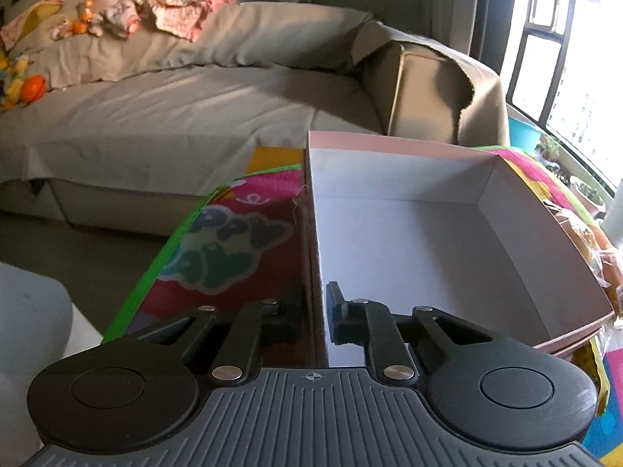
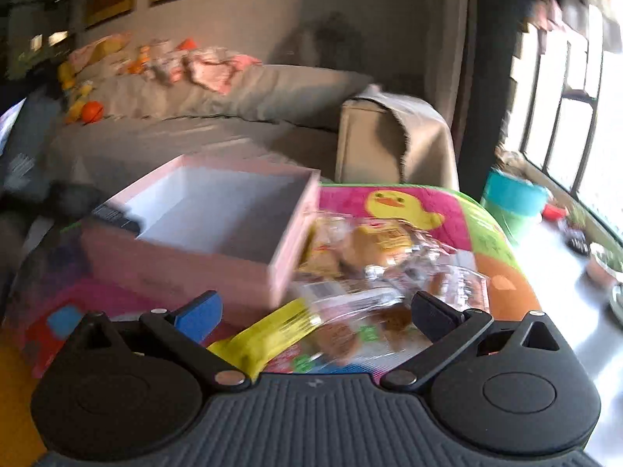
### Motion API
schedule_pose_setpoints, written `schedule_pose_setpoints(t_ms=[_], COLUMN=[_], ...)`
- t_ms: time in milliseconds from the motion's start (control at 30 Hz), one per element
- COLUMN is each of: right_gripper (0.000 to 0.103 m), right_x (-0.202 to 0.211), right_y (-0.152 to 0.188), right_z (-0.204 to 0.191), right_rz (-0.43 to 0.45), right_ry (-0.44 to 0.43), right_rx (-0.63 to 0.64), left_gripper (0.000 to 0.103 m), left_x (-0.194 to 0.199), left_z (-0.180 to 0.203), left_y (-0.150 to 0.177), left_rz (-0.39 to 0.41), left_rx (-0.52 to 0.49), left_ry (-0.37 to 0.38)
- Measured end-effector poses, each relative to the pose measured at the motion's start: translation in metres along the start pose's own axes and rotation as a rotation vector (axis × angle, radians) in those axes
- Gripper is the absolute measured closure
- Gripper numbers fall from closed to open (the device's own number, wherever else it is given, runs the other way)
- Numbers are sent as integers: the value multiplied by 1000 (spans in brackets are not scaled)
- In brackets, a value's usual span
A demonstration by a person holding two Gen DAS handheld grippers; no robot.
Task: Organize objects
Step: 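Clamp the pink box wall with the left tool while the right tool grasps a bread packet, then carry the bread packet into the pink box and open the right tool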
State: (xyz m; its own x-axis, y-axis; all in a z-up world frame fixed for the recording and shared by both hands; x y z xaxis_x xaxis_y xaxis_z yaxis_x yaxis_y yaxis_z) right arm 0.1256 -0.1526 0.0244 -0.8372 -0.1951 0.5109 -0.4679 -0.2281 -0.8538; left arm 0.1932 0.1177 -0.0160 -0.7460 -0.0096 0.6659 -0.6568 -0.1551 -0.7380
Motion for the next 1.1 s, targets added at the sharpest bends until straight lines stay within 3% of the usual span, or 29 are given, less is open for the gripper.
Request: schedule_pose_setpoints(t_ms=[100,233,367,467,533,567,800,933,1100], right_gripper=[0,0,4,14,33,48,48,48,48], right_x=[-6,-38,-69,-83,-84,-83,-9,28,22], right_y=[-11,-8,7,15,18,18,-1,-14,-57], right_z=[42,97,123,118,110,105,91,65,18], right_rz=[-6,-144,-231,-262,-284,-292,-232,-234,-221], right_ry=[90,129,149,133,110,91,63,-27,-188], right_rx=[-59,-166,-239,-241,-232,-233,-153,-114,-110], left_gripper=[91,91,91,91,91,91,91,91,91], left_x=[1,0,1,3,3,3,3,3,4], left_z=[2,6,5,5,5,5,3,2,2], left_y=[1,1,1,3,3,3,4,4,4], left_rz=[9,15,9,10,13,12,25,28,27], left_rx=[-10,-17,1,1,9,11,31,51,35], left_ry=[-15,-22,-17,-17,-17,-17,0,4,3])
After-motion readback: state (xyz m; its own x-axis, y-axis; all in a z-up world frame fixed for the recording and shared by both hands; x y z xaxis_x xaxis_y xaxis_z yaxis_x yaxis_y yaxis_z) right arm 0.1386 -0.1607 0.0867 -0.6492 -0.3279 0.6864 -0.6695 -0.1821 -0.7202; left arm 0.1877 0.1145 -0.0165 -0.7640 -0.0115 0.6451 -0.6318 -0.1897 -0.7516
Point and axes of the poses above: each gripper's, at about its wrist camera, not at the fingertips, and x roughly against the way its jaws point, z to its right, y to its underside, the point moved 7 cm from there along -x, roughly the way its jaws point, and after that the axes turned 3 degrees about x, right-handed, at the moved point
